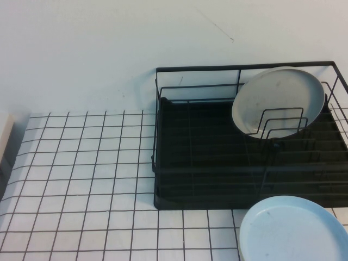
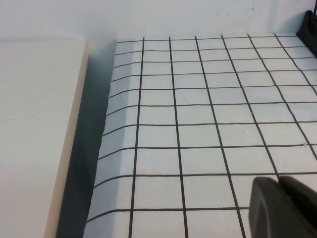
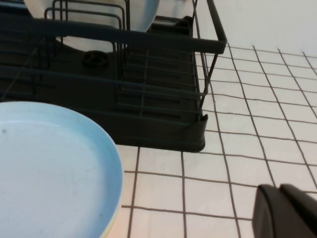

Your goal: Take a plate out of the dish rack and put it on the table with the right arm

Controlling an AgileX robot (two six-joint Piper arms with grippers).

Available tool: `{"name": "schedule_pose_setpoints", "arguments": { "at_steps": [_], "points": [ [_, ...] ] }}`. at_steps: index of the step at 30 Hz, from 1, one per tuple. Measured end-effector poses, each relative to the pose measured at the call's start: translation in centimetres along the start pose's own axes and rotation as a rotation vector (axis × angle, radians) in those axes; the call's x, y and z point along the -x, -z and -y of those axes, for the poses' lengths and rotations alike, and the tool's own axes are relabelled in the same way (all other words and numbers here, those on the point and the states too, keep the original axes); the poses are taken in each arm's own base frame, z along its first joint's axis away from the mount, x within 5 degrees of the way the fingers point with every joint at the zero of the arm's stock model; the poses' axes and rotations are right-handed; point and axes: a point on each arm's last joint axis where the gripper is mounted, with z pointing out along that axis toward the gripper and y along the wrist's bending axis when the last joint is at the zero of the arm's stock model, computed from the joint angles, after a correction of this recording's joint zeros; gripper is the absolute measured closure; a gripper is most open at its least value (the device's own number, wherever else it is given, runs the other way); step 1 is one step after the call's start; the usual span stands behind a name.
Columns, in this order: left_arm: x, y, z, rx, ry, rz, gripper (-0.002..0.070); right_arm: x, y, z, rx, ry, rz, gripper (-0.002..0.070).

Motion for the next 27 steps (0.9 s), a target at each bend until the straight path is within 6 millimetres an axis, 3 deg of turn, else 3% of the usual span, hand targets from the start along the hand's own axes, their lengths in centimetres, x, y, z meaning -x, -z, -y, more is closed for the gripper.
{"name": "schedule_pose_setpoints", "arguments": {
  "at_steps": [5, 8, 15, 20, 23, 27],
  "points": [
    [0.0, 0.0, 0.0, 0.000, 0.000, 0.000, 0.0678, 0.4, -0.1, 0.2, -0.024, 0.047, 0.058, 0.0680],
    [0.0, 0.0, 0.0, 0.000, 0.000, 0.000, 0.0678, 1.6, 0.1, 0.2, -0.036, 0.058, 0.198, 0.0680],
    [0.0, 0.0, 0.0, 0.000, 0.000, 0.000, 0.0678, 6.0, 2.4, 0.3, -0.071, 0.067, 0.755, 0.0680],
    [0.0, 0.0, 0.0, 0.000, 0.000, 0.000, 0.0678, 7.8, 4.7, 0.5, -0.094, 0.043, 1.080, 0.0680],
    [0.0, 0.0, 0.0, 0.000, 0.000, 0.000, 0.0678, 7.9, 4.9, 0.7, -0.106, 0.001, 1.099, 0.0680],
    [0.0, 0.0, 0.0, 0.000, 0.000, 0.000, 0.0678, 8.5, 4.2, 0.8, -0.080, 0.002, 0.879, 0.0680]
  ]
}}
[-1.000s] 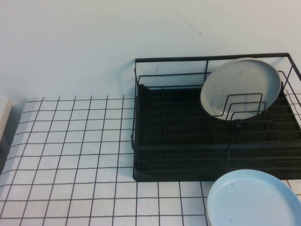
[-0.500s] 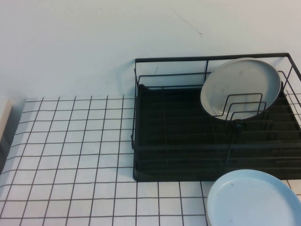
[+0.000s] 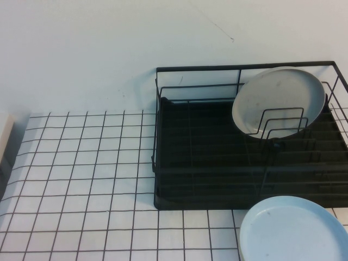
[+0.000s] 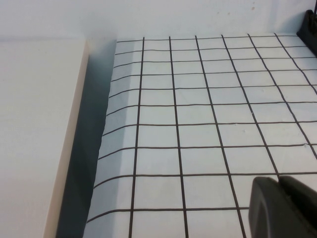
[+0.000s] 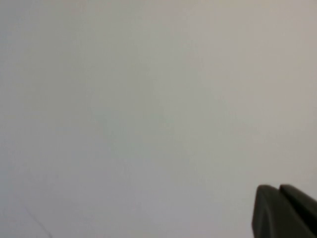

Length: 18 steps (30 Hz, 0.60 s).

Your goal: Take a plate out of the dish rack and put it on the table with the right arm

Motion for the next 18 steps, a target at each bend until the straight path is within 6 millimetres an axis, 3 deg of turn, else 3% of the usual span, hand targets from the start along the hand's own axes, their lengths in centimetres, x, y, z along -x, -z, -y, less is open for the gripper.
{"name": "schedule_pose_setpoints", "arguments": {
  "at_steps": [5, 8, 12, 18],
  "points": [
    [0.0, 0.0, 0.0, 0.000, 0.000, 0.000, 0.0678, 3.0, -1.7, 0.6, 0.018, 0.032, -0.305, 0.0680],
    [0.0, 0.0, 0.0, 0.000, 0.000, 0.000, 0.0678, 3.7, -3.5, 0.9, 0.036, 0.052, -0.487, 0.0680],
    [0.0, 0.0, 0.0, 0.000, 0.000, 0.000, 0.0678, 3.4, -6.7, 1.0, 0.078, 0.097, -0.732, 0.0680],
    [0.0, 0.0, 0.0, 0.000, 0.000, 0.000, 0.0678, 0.9, -12.1, 0.3, 0.227, 0.153, -1.005, 0.0680]
  ]
}}
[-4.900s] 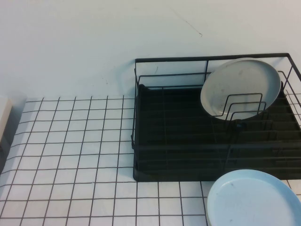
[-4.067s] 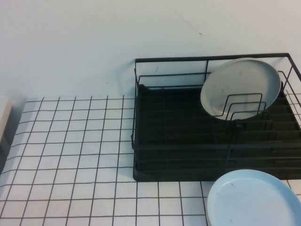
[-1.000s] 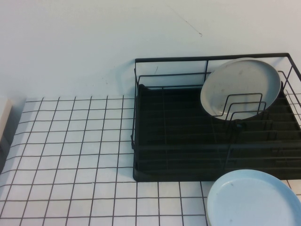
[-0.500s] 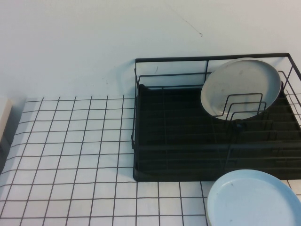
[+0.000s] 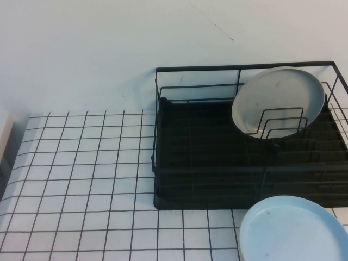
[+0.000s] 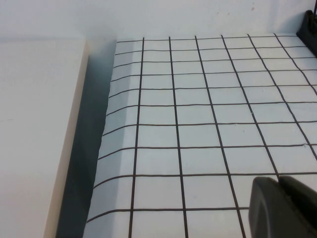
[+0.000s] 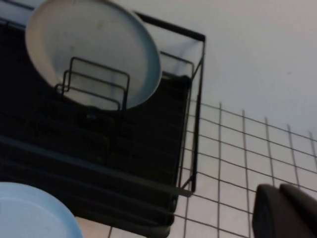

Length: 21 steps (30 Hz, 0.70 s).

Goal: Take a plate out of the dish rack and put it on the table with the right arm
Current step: Grasp the plate from the shelf

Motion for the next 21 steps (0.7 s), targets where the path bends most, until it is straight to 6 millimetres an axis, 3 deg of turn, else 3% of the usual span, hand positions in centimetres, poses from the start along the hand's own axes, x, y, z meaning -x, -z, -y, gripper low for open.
{"name": "schedule_pose_setpoints", "arguments": {
  "at_steps": [7, 12, 14, 16, 21],
  "points": [
    [0.0, 0.0, 0.0, 0.000, 0.000, 0.000, 0.0678, 2.8, -6.2, -0.3, 0.187, 0.133, -0.092, 0.0654],
    [0.0, 0.0, 0.0, 0.000, 0.000, 0.000, 0.0678, 4.2, -10.7, -0.5, 0.297, 0.243, -0.099, 0.0480],
    [0.0, 0.0, 0.0, 0.000, 0.000, 0.000, 0.0678, 4.7, -12.9, -0.7, 0.345, 0.308, -0.082, 0.0341],
    [0.0, 0.0, 0.0, 0.000, 0.000, 0.000, 0.0678, 5.3, -14.6, -0.7, 0.372, 0.350, -0.054, 0.0256],
    [0.0, 0.0, 0.0, 0.000, 0.000, 0.000, 0.0678, 6.4, -18.7, -0.8, 0.422, 0.475, 0.006, 0.0176]
  ]
}}
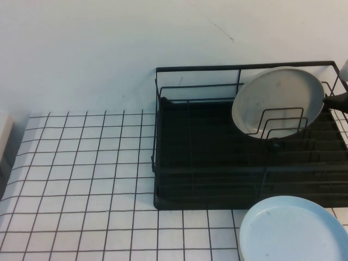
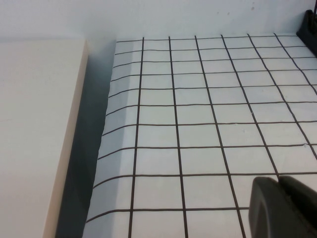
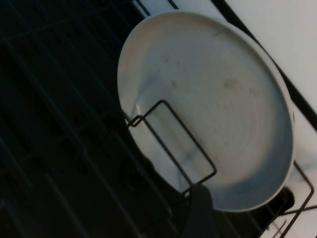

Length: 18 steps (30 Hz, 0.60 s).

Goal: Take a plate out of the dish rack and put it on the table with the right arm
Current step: Grasp the plate from the shelf

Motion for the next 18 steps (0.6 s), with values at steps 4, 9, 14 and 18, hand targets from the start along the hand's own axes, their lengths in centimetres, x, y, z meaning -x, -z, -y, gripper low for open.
{"name": "schedule_pose_setpoints", "arguments": {
  "at_steps": [4, 9, 14, 18],
  "points": [
    [0.0, 0.0, 0.0, 0.000, 0.000, 0.000, 0.0678, 0.5, -2.5, 1.8, 0.000, 0.096, 0.016, 0.0169],
    [0.0, 0.0, 0.0, 0.000, 0.000, 0.000, 0.0678, 0.3, -5.6, 3.4, 0.012, 0.129, 0.011, 0.0168],
    [0.0, 0.0, 0.0, 0.000, 0.000, 0.000, 0.0678, -0.5, -8.6, 4.2, 0.036, 0.142, -0.006, 0.0168],
    [0.0, 0.0, 0.0, 0.000, 0.000, 0.000, 0.0678, -1.0, -10.3, 4.7, 0.045, 0.134, -0.011, 0.0169]
  ]
}}
